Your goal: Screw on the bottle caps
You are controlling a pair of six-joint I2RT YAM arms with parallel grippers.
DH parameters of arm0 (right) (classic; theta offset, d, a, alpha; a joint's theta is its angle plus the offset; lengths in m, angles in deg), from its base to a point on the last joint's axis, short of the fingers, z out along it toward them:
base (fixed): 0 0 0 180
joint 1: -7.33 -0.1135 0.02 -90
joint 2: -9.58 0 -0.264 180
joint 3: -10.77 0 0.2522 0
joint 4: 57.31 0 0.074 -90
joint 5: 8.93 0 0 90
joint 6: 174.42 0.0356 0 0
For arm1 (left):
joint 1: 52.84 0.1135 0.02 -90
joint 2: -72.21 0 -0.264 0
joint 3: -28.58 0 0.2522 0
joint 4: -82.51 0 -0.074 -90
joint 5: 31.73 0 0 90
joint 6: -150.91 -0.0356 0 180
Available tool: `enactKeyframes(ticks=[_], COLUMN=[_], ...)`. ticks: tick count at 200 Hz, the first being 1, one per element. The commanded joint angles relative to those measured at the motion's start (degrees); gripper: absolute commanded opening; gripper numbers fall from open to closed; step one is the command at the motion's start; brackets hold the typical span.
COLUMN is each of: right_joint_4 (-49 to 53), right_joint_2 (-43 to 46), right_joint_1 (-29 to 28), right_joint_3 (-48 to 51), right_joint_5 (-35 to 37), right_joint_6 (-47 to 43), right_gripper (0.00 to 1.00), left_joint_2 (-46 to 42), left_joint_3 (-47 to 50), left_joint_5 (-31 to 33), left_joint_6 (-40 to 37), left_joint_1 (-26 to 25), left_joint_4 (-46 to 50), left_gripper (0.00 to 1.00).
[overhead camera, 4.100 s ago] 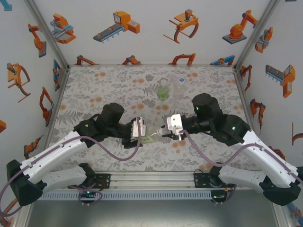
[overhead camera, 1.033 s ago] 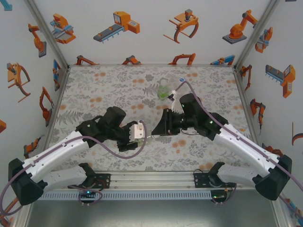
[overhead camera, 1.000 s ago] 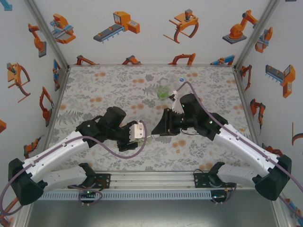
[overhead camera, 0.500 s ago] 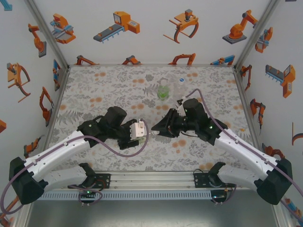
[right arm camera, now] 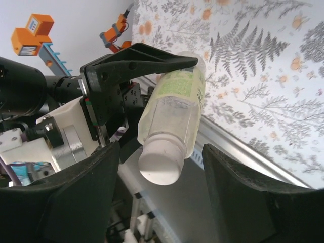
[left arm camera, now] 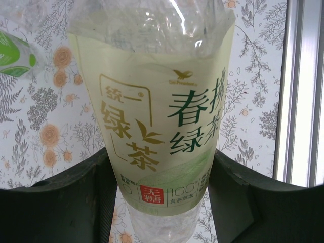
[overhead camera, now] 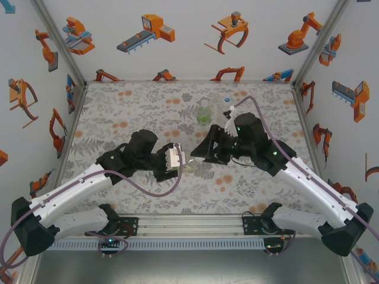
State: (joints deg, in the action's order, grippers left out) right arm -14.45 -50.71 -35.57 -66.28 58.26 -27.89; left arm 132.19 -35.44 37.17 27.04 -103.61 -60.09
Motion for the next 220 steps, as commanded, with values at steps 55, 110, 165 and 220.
enactKeyframes(ticks=[55, 110, 165, 220], right_joint_4=[1.73, 3.27, 7.31, 7.59], right_joint_2=[5.32, 3.74, -2.31, -4.11], right_joint_1=[0.00, 0.00, 0.66, 1.05], right_joint_3=[-5.23, -7.42, -9.25, -7.91], right_joint_5=[4.19, 8.39, 5.07, 4.83], right_joint_6=[-30.49, -27.89, -4.39, 1.25], right_gripper=[0.59, 0.47, 0.48, 0.51], left_joint_2=[-1.30, -0.77, 0.22, 1.91], left_joint_3=[-2.46, -4.12, -4.46, -5.15], left_joint_5=[-2.70, 1.78, 6.71, 6.88], left_joint_6=[0.58, 2.66, 3.73, 3.29], left_joint_1=[-0.30, -0.40, -0.40, -0.43], left_joint_4=[0.74, 3.82, 4.88, 5.50], left_gripper=[0.00, 0.00, 0.00, 0.00])
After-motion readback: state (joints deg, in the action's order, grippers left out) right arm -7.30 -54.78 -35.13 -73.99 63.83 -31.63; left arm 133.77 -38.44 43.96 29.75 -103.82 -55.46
